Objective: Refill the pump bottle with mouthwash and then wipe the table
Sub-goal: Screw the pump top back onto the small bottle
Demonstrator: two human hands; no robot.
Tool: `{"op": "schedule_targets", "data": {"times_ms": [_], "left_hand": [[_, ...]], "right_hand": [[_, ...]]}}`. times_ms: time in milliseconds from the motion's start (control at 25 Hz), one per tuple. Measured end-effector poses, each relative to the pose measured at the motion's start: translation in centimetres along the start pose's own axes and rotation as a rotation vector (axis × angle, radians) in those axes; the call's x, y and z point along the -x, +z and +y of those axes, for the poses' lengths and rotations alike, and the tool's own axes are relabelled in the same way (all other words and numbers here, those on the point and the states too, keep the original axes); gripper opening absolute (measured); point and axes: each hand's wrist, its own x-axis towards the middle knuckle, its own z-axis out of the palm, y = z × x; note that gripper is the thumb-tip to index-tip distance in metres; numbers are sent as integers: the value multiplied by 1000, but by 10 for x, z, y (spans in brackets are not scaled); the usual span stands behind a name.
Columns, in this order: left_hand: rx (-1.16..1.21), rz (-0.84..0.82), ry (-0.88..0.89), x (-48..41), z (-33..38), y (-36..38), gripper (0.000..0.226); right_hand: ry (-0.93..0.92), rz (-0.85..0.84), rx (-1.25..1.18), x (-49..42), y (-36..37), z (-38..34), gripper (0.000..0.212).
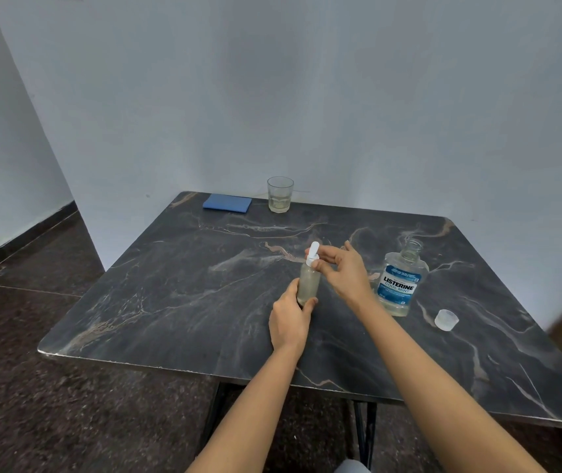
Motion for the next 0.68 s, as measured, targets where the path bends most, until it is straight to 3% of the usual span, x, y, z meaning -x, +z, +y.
{"op": "schedule_targets", "data": {"times_ms": [160,320,680], "left_hand": [[-24,9,10,-1,0,1,41],[-15,15,21,-1,-4,3,41],[30,20,28,-3,-7,3,21]], "right_hand": [[34,146,143,13,1,-14,32],[-13,312,267,20,12,-22,22],[67,458,310,28,32,-33,23]]}}
